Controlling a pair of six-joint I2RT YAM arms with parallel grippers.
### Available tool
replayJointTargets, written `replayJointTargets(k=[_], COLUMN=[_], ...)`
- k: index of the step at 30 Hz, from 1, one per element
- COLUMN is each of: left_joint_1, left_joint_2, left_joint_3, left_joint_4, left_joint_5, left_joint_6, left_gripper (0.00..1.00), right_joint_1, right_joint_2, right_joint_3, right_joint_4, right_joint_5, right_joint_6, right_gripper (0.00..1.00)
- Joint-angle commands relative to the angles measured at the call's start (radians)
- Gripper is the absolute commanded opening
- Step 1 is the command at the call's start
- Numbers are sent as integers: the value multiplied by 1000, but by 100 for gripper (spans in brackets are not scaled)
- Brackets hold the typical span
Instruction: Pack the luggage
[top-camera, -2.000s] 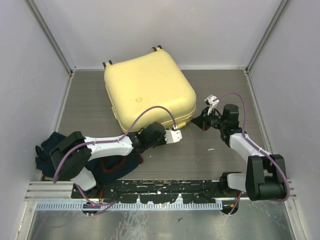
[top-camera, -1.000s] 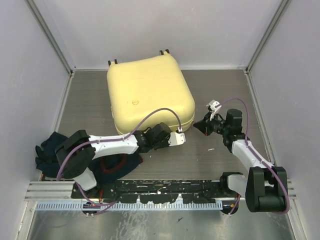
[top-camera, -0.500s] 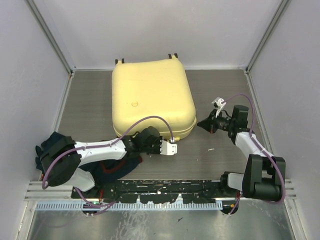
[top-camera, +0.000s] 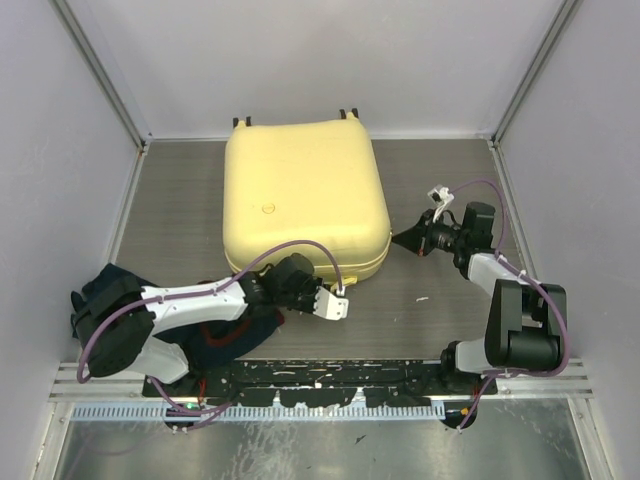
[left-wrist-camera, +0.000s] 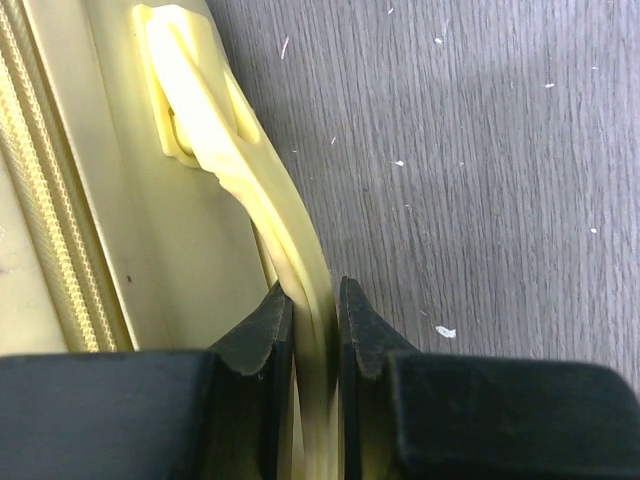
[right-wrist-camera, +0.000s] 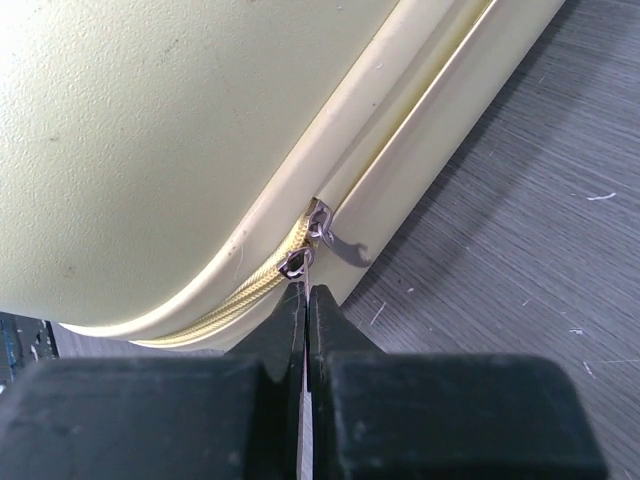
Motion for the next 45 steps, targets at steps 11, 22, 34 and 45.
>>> replayJointTargets(k=[11, 22, 34, 45], left_joint_1=[-39, -67, 414, 986], left_joint_2=[-143, -352, -226, 19], left_joint_3=[140, 285, 623, 810], left_joint_4=[-250, -377, -531, -562], left_joint_5=[-42, 17, 123, 216], left_joint_6=[-125, -175, -559, -811], left_gripper=[44, 100, 100, 98], right_joint_1=[-22, -55, -51, 11], right_joint_2=[-153, -222, -2, 134], right_joint_3=[-21, 58, 338, 503], right_joint_4=[45, -130, -289, -388], right_joint_5=[152, 137, 178, 296], right_joint_6=[-60, -136, -135, -101], right_gripper=[26, 84, 99, 100])
